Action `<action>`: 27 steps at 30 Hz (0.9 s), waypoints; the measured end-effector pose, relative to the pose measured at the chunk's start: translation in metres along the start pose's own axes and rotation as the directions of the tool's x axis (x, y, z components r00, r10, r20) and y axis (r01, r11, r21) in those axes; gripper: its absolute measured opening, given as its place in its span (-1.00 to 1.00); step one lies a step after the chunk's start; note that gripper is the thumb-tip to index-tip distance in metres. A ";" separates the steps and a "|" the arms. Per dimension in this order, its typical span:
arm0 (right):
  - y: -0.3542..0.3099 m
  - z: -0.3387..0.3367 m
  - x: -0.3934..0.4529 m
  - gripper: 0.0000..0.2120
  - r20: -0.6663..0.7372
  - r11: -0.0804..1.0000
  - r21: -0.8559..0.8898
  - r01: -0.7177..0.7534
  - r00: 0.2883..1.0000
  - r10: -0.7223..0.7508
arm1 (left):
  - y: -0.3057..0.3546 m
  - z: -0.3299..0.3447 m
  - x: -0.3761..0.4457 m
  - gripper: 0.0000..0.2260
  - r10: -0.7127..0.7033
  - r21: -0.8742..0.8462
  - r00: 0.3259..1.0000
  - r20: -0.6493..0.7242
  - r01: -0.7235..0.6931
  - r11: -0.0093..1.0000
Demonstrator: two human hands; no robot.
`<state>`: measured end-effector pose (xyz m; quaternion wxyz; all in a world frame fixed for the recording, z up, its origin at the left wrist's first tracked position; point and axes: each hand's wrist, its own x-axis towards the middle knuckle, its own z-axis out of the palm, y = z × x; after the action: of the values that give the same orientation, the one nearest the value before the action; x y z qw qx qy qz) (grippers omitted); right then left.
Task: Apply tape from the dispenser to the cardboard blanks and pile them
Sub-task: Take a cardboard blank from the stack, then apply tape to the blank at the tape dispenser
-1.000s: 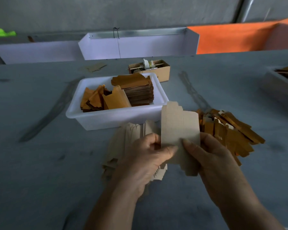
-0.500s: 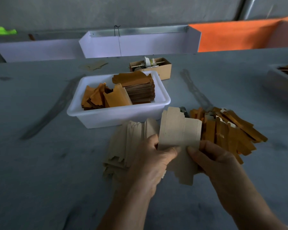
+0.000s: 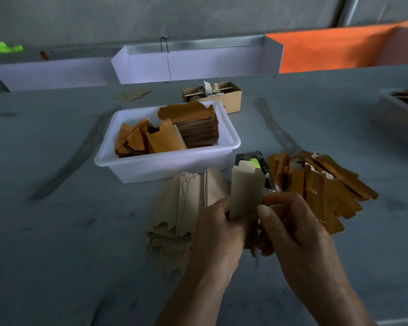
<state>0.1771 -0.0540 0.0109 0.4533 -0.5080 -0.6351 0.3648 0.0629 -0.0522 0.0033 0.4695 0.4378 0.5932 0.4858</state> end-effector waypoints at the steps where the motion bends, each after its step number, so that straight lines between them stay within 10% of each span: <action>1: 0.000 0.002 -0.001 -0.68 0.026 1.000 0.028 -0.005 1.000 0.004 | 0.001 0.000 -0.001 -0.94 -0.006 0.001 1.000 0.010 0.006 1.000; 14: 0.007 -0.002 0.001 -0.81 -0.025 0.998 -0.039 -0.057 0.998 0.056 | 0.010 -0.012 -0.006 -0.86 -0.039 0.084 0.992 0.119 0.029 0.996; 20: 0.008 -0.010 0.008 -0.66 0.180 0.868 0.330 -0.370 0.928 0.327 | 0.010 -0.016 -0.009 -0.87 -0.118 0.140 0.947 0.299 0.079 0.987; 27: 0.012 -0.007 0.010 -0.83 0.169 0.809 0.414 -0.416 0.909 0.381 | 0.001 -0.009 -0.008 -0.91 -0.038 0.146 0.999 0.032 0.033 0.989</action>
<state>0.1865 -0.0414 0.0039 0.4447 -0.4991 -0.4321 0.6054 0.0560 -0.0618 0.0059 0.4553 0.4687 0.6262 0.4253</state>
